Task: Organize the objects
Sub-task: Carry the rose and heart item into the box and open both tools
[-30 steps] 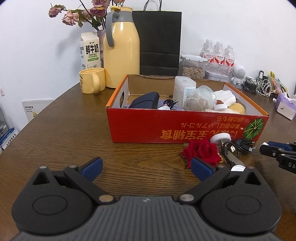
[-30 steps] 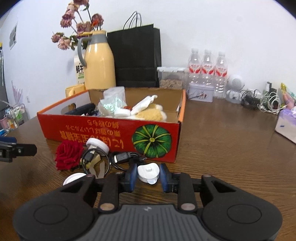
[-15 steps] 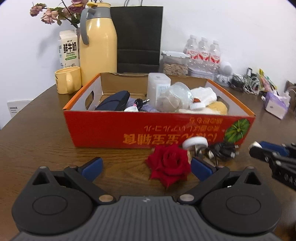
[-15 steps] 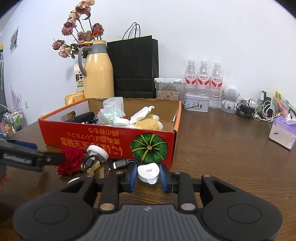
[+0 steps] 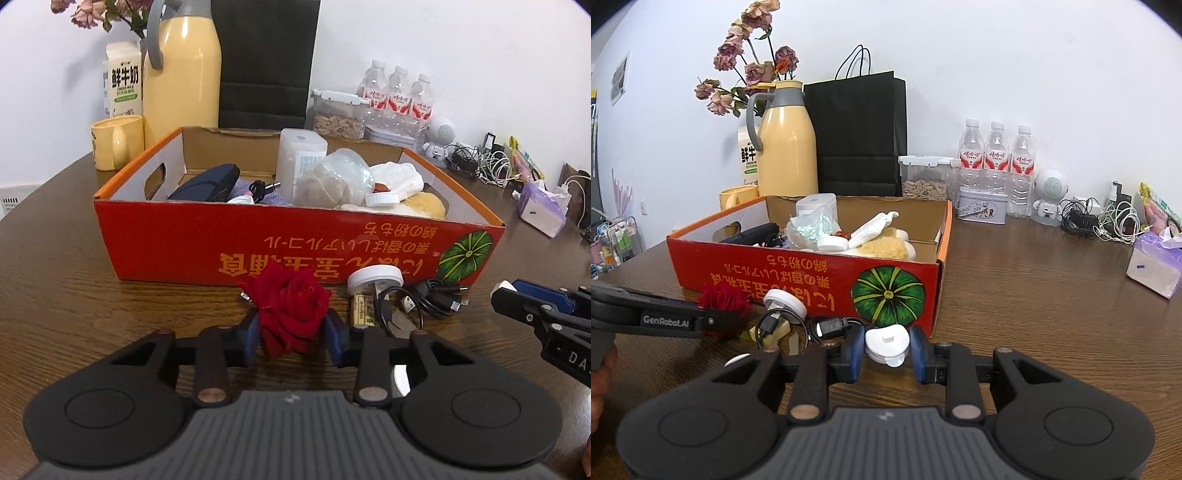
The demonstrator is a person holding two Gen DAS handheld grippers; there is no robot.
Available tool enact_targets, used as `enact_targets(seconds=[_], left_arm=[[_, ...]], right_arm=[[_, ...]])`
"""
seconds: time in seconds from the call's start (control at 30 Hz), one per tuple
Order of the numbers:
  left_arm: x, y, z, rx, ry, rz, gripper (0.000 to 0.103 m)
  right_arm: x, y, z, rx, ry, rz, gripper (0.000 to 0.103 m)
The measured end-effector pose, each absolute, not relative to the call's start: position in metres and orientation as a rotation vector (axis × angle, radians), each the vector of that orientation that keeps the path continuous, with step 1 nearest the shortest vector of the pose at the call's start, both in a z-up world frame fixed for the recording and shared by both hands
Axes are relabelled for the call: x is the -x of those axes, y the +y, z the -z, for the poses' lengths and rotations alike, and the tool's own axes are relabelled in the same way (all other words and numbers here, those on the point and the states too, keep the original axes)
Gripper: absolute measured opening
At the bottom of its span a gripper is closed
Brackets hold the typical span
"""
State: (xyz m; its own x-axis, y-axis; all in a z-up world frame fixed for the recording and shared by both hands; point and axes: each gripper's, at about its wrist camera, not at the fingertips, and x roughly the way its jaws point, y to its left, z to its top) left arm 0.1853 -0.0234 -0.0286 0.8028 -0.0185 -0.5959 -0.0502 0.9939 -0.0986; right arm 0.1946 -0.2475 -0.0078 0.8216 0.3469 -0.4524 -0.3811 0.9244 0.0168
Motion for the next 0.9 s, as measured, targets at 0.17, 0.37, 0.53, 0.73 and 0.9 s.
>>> enact_targets(seconds=[0.17, 0.37, 0.53, 0.73, 0.9], left_arm=[[-0.178, -0.024, 0.025, 0.104, 0.614, -0.006, 0.034], [-0.166, -0.018, 0.013, 0.111, 0.578, 0.011, 0.034], [-0.155, -0.013, -0.007, 0.098, 0.509, 0.022, 0.034], [-0.159, -0.005, -0.029, 0.084, 0.442, 0.015, 0.034], [-0.176, 0.003, -0.038, 0.090, 0.409, 0.003, 0.034]], right_arm=[[-0.195, -0.247, 0.008, 0.078, 0.464, -0.383, 0.025], [-0.189, -0.246, 0.006, 0.073, 0.435, -0.393, 0.025], [-0.184, -0.238, -0.007, 0.061, 0.395, -0.432, 0.025], [-0.193, -0.218, -0.025, 0.071, 0.358, -0.472, 0.025], [-0.211, -0.200, -0.041, 0.076, 0.327, -0.479, 0.025]])
